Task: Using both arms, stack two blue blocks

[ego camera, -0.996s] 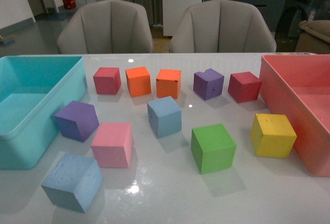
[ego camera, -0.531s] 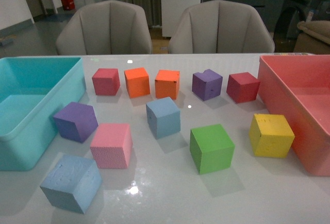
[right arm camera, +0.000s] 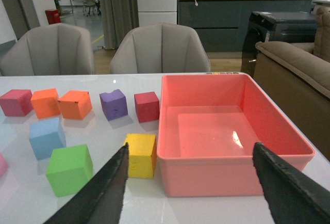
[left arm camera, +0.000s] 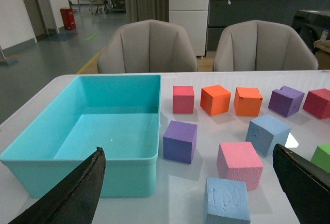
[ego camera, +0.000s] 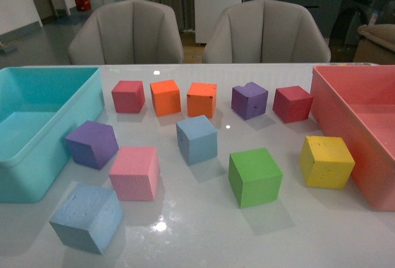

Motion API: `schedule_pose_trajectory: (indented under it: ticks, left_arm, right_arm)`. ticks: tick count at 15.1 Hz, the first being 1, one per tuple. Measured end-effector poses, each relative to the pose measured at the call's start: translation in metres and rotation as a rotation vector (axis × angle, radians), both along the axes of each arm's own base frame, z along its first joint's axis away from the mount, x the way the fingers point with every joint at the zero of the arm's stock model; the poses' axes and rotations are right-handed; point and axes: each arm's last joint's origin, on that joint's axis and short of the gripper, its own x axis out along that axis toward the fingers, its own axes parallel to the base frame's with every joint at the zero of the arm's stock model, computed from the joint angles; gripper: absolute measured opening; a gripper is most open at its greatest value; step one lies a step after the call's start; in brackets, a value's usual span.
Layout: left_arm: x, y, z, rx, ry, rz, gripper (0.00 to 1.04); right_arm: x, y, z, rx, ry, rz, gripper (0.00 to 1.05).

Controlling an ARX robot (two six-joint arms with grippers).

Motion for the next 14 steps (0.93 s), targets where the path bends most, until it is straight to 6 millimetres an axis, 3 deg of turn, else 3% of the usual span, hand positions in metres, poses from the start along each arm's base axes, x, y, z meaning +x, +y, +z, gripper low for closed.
schedule_pose_trajectory:
  ticks: [6,8,10,12,14]
  left_arm:
    - [0.000,0.000,0.000,0.000,0.000,0.000,0.98]
    - [0.000,0.000,-0.002,0.005,0.036,-0.008,0.98]
    - [0.001,-0.003,0.003,0.003,0.316,-0.113,0.98]
    - [0.001,-0.010,0.017,0.020,0.306,-0.172,0.98]
    - [0.024,-0.018,0.022,0.034,0.278,-0.200,0.98]
  right_arm:
    - [0.000,0.000,0.000,0.000,0.000,0.000,0.98]
    - [0.000,0.000,0.000,0.000,0.000,0.000,1.00]
    - [0.000,0.000,0.000,0.000,0.000,0.000,0.98]
    - [0.000,0.000,0.000,0.000,0.000,0.000,0.98]
    - [0.000,0.000,0.000,0.000,0.000,0.000,0.98]
